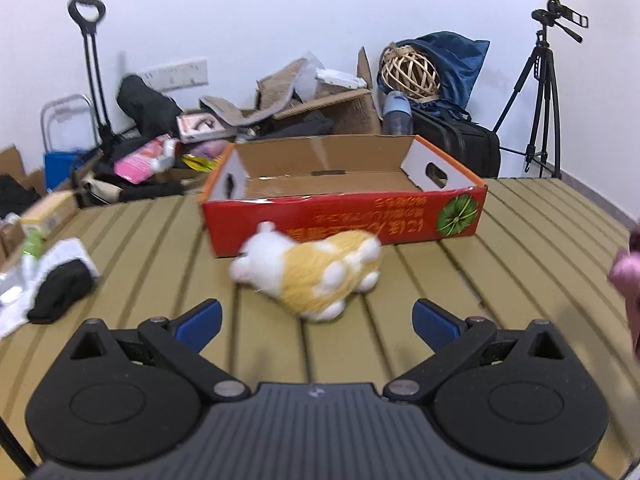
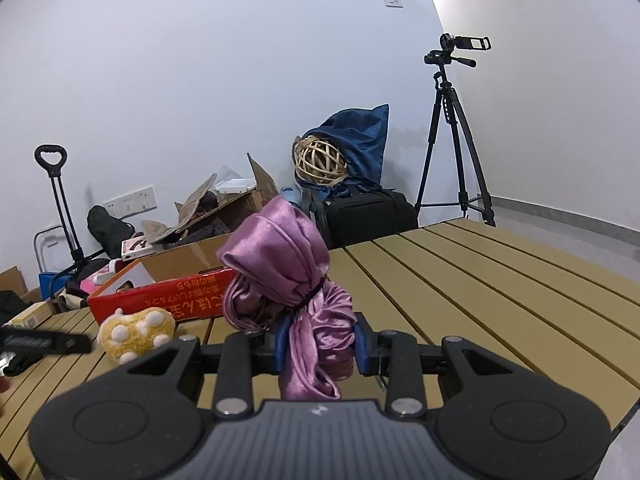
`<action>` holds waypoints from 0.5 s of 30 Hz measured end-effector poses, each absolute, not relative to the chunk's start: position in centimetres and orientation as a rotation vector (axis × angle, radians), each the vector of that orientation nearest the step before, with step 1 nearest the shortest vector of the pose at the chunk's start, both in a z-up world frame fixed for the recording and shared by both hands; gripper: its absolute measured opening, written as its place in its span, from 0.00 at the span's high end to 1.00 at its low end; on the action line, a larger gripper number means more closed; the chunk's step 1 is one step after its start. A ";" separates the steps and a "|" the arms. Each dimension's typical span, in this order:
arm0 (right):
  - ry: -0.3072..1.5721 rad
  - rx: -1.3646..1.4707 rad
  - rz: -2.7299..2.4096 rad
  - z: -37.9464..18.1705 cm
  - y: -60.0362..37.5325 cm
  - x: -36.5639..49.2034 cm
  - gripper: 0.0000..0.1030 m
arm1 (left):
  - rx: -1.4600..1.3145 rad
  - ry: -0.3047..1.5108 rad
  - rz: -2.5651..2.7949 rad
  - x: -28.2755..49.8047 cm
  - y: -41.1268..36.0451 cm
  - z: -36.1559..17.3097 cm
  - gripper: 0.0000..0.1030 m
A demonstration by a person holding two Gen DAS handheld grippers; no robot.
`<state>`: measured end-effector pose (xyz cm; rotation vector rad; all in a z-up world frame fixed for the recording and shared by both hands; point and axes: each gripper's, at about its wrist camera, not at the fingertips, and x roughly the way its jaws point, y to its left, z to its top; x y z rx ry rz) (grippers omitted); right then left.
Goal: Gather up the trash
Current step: 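Grasp the yellow-white plush toy with the left tool while the right tool holds the ribbon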
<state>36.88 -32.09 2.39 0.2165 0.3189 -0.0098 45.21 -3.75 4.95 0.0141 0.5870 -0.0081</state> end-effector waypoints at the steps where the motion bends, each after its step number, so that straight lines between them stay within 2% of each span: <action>1: 0.320 0.220 -0.010 2.3 -32.1 37.0 0.70 | -0.002 0.593 -0.005 46.1 -4.2 4.8 0.00; 8: 0.335 0.210 -0.009 1.9 -31.8 37.6 0.70 | -0.061 0.643 0.179 51.9 -6.4 3.3 0.00; 15: 0.339 0.205 -0.026 1.8 -32.1 38.0 0.70 | -0.127 0.627 0.273 54.2 -8.2 3.6 0.00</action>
